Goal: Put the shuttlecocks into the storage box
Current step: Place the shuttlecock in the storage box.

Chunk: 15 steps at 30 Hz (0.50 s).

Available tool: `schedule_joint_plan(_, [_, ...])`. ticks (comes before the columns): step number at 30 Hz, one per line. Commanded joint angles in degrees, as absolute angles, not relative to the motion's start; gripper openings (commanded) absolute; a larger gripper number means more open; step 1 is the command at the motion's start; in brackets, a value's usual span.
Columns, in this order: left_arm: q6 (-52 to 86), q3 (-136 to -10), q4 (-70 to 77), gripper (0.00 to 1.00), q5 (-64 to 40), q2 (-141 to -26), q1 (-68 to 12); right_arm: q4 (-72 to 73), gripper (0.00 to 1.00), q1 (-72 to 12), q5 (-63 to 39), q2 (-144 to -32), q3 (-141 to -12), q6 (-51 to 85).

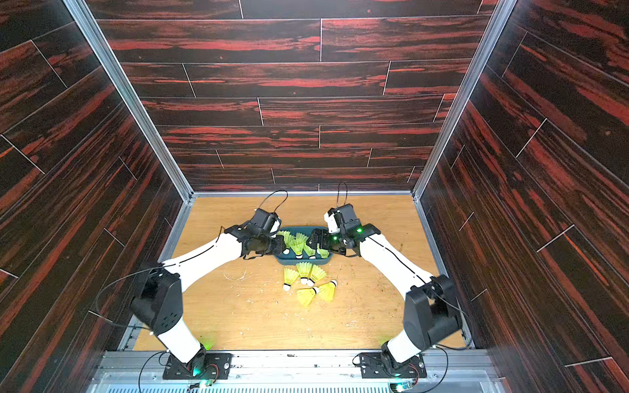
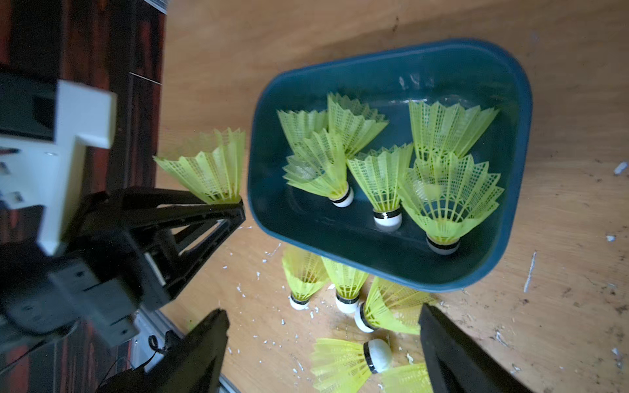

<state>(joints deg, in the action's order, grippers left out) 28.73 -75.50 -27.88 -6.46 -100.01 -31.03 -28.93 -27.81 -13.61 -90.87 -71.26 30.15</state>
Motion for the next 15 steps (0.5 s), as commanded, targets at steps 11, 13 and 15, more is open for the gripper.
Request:
schedule_joint_plan(11, [34.45,-79.28,-36.16,0.22,-5.72,-104.18,-31.02,-30.36,0.92,-27.51,-13.54,-94.04,-72.86,30.07])
schedule_joint_plan(13, [34.45,-79.75,-36.24,0.23,-5.32,-104.74,-31.03,-30.28,0.91,-27.51,-13.54,-94.0,-72.84,29.98])
schedule_joint_plan(15, [34.45,-80.24,-36.3,0.23,-5.23,-105.33,-31.02,-30.15,0.92,-27.51,-13.54,-94.13,-72.78,29.88])
